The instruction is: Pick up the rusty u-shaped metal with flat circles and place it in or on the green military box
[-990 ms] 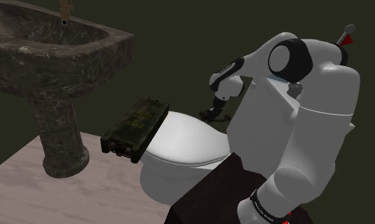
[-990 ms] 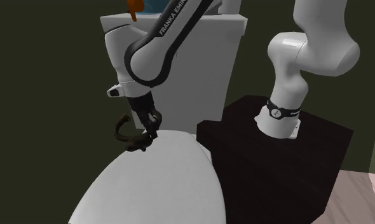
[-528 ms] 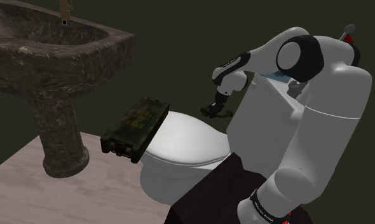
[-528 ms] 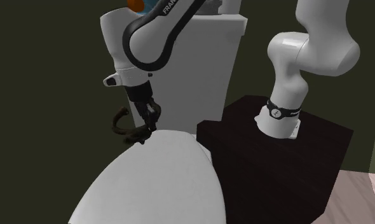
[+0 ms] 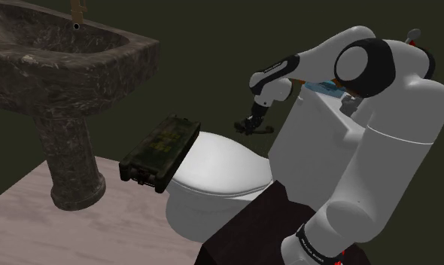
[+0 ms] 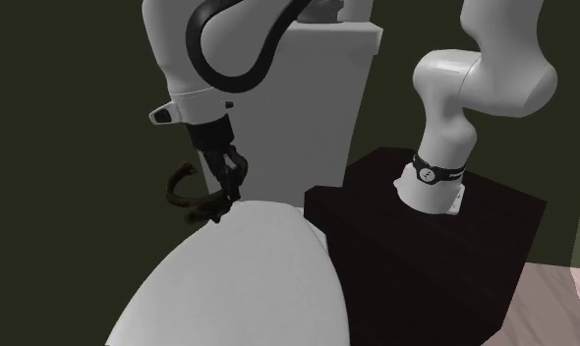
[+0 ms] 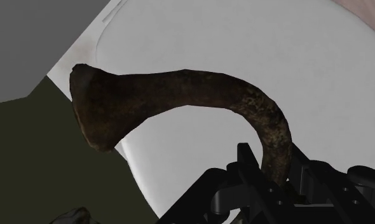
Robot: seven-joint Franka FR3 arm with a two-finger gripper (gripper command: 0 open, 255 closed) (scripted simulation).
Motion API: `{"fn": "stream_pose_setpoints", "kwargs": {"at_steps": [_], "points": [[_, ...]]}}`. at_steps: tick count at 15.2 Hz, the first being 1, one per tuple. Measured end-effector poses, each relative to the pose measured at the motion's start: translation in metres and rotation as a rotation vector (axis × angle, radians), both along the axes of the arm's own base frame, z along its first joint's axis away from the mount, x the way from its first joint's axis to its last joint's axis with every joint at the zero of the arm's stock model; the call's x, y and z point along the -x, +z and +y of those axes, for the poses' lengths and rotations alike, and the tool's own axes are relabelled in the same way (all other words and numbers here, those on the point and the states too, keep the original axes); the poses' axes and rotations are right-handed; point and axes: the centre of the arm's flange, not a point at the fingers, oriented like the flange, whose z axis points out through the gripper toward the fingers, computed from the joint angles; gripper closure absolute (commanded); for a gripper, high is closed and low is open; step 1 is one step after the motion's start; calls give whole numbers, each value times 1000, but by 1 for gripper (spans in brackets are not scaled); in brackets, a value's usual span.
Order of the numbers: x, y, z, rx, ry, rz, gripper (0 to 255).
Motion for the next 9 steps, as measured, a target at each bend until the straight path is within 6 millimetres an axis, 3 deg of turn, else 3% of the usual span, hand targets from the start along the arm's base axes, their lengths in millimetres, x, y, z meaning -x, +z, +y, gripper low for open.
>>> {"fn": "stream_pose_setpoints", "kwargs": {"at_steps": [9], "points": [[-62,1,96,0,1,0,255]]}}
